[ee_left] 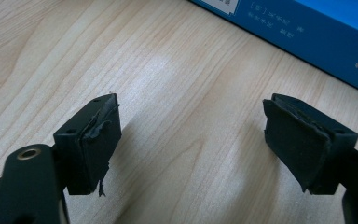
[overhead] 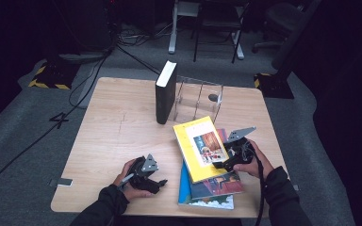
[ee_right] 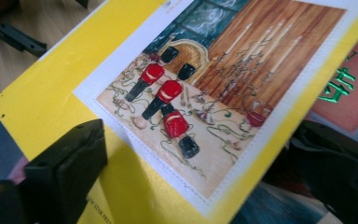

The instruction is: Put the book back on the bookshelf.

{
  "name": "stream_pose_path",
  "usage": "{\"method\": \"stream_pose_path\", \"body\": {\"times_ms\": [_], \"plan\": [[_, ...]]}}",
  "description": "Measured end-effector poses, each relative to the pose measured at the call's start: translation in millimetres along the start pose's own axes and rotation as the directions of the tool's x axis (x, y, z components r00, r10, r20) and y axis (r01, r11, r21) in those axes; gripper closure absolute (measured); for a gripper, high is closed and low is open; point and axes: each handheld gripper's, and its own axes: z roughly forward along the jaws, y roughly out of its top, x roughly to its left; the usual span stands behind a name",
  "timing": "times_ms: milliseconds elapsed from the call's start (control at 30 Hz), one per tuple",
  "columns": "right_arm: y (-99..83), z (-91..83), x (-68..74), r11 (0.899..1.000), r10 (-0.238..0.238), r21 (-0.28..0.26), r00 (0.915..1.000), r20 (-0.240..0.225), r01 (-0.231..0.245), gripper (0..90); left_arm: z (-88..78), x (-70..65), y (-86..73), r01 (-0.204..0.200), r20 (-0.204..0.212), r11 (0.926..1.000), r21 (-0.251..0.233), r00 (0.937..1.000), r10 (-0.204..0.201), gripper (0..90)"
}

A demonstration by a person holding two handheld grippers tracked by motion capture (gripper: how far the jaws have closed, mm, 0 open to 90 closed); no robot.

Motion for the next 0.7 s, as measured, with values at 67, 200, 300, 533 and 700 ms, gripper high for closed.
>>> {"method": "stream_pose_path", "body": {"times_ms": [67,200,300,533,700], "plan": [[-1.1,-0.7,-0.2,1.0,0.005,-0.023,0.9997,-0.022,-0.006,14.4,0.1,0.1,0.0,0.001,0.001,1.0,0.0,1.0,-0.001,18.9],[0.6,0.8,3.6,0.999,-0.007,-0.037,0.9995,-0.029,0.006,15.2,0.7,0.4,0.7,0.008,-0.003,1.0,0.002,1.0,-0.008,18.7],[1.2,0.4,3.5,0.998,-0.004,-0.06,0.9995,-0.031,0.002,16.4,1.5,1.1,1.6,0.01,-0.009,1.0,0.002,0.9999,-0.01,18.6],[2.3,-1.8,2.4,0.994,-0.002,-0.109,0.9987,-0.05,-0.004,17.7,4.9,4.2,5.3,0.023,-0.02,0.9997,0.0,0.9996,-0.023,19.2],[4.6,-1.1,3.1,0.993,-0.017,-0.118,0.9994,-0.031,0.014,19.9,10.4,10.6,11.4,0.026,-0.027,0.9996,-0.003,0.9993,-0.026,20.1]]}}
